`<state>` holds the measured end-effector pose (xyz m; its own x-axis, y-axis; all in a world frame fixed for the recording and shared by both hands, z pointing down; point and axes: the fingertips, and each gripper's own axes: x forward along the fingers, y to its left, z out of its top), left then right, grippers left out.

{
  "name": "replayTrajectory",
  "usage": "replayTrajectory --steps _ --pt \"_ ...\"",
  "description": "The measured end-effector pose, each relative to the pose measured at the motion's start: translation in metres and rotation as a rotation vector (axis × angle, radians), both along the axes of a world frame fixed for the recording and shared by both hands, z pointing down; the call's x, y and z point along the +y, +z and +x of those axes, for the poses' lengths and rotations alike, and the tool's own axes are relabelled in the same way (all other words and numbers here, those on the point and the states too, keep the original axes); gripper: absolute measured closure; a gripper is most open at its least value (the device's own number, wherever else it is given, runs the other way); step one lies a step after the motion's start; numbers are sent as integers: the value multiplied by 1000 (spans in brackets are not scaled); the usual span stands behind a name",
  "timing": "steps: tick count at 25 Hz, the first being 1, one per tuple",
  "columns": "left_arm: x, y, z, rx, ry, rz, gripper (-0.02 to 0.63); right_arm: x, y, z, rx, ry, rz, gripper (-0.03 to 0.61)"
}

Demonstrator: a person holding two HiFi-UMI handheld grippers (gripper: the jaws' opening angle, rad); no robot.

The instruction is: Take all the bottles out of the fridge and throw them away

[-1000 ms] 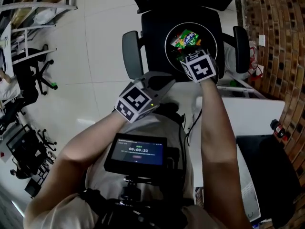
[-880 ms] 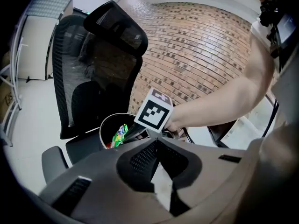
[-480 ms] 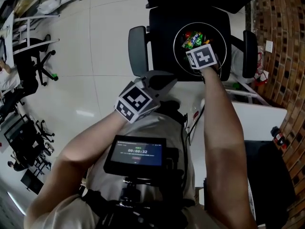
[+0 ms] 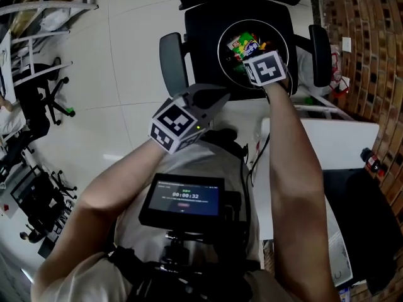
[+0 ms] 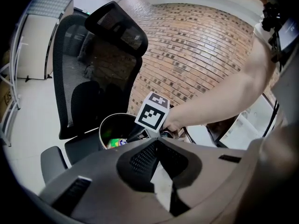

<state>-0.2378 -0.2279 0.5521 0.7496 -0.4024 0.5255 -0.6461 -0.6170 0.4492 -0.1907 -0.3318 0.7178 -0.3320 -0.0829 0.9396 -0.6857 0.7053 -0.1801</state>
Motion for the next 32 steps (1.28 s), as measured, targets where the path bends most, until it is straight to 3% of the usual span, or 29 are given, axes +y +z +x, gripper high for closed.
replayTrajectory --steps 8,17,22,26,32 --pt "-1 -13 16 5 66 39 597 1 -68 8 -139 137 96 436" --pt "18 -35 45 28 143 87 597 22 -182 35 -462 362 283 465" --pt "25 -54 62 45 201 109 597 53 -239 67 -596 468 429 525" --pt "41 -73 87 79 292 123 597 93 -276 90 -629 504 555 546" --pt "78 -90 153 101 518 147 597 153 -317 140 -623 635 707 578"
